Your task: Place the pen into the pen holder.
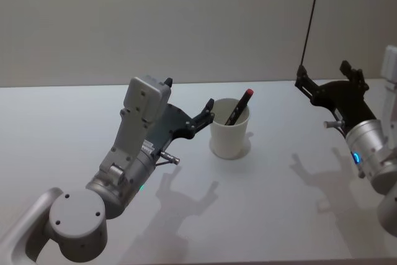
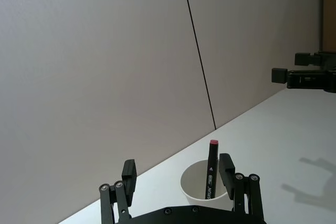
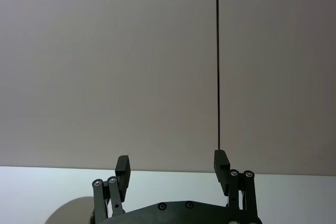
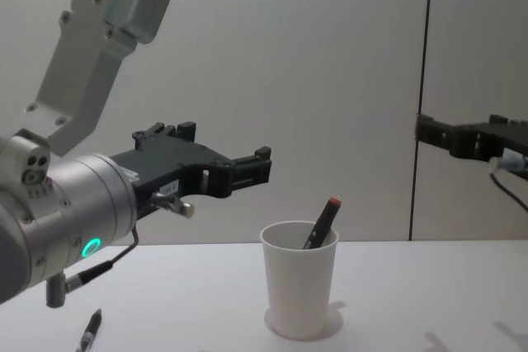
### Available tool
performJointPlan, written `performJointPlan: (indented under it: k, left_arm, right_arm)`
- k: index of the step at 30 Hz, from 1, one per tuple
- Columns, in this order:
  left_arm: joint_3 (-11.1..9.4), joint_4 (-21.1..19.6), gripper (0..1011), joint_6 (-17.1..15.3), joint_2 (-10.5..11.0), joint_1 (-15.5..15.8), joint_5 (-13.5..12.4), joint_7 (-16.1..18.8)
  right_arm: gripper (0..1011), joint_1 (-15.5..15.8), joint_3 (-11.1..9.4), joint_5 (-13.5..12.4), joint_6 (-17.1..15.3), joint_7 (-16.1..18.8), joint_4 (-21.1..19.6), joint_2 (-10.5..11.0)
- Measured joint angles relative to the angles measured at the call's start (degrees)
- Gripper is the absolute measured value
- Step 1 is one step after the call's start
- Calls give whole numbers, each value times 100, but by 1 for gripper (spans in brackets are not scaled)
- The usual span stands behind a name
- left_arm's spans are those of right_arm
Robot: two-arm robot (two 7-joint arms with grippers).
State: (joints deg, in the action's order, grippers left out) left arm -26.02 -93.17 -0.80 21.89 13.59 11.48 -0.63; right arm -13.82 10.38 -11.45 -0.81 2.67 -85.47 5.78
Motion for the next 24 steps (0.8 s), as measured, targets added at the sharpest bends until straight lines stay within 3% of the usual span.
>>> performJointPlan:
  k: [11, 24]
  left_arm:
    - [4, 0, 1003, -8, 0, -2, 0, 0]
    - [88, -35, 1003, -331, 60, -68, 172, 149]
  right_arm:
    - [1002, 130, -37, -42, -45, -105, -93, 57]
    - [1002, 185, -53, -58, -62, -145, -131, 83]
